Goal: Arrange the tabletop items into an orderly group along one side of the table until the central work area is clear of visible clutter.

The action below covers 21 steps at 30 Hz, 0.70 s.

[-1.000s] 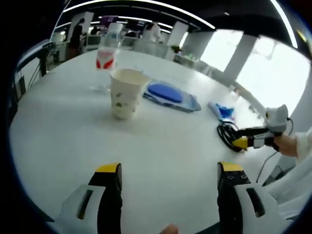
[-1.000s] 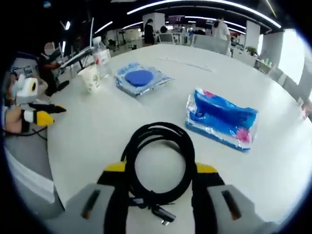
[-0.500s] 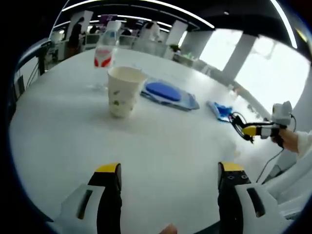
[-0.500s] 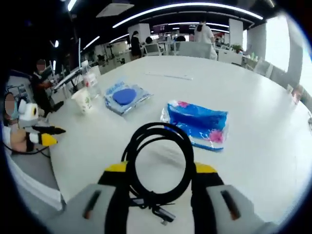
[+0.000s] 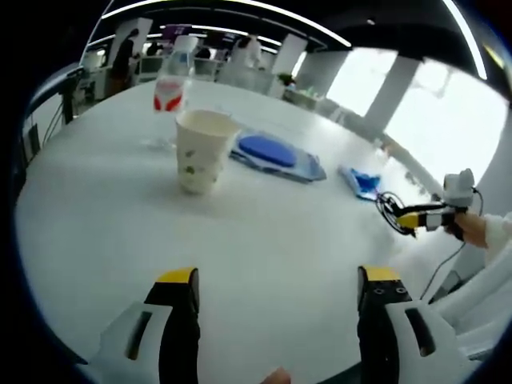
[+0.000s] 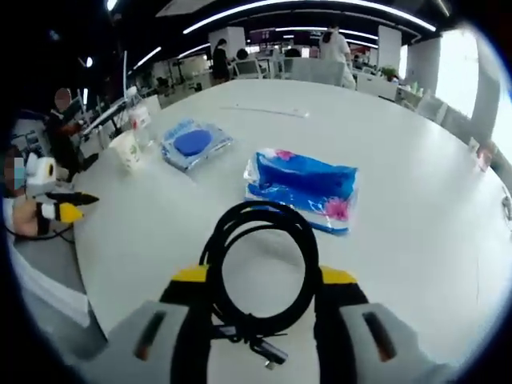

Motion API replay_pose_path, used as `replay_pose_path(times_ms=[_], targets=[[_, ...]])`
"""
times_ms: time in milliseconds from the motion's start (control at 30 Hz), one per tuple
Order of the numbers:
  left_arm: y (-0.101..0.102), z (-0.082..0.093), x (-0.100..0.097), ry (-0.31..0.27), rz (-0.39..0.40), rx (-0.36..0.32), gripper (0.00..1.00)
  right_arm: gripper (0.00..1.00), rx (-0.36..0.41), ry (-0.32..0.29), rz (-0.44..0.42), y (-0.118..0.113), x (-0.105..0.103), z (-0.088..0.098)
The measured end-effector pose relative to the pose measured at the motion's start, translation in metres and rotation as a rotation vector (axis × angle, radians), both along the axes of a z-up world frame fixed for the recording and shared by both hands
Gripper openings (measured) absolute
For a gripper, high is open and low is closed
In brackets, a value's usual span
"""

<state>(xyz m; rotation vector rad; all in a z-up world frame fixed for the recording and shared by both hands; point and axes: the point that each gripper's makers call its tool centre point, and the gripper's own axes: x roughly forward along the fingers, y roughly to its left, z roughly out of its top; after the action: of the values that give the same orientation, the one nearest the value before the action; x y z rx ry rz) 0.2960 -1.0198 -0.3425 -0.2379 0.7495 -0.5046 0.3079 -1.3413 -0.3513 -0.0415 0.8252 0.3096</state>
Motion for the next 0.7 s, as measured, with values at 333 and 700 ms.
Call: replay_pose_path(times_ms=[333, 700], targets=[[-0.001, 0.000, 0.000, 0.000, -0.004, 0.003, 0.78, 0.48, -0.047, 0.017, 0.017, -0.002, -0.005, -0.011], [0.001, -0.001, 0.001, 0.002, -0.001, 0.001, 0.78, 0.49, -0.046, 0.036, 0.023, 0.000, -0.009, -0.017]])
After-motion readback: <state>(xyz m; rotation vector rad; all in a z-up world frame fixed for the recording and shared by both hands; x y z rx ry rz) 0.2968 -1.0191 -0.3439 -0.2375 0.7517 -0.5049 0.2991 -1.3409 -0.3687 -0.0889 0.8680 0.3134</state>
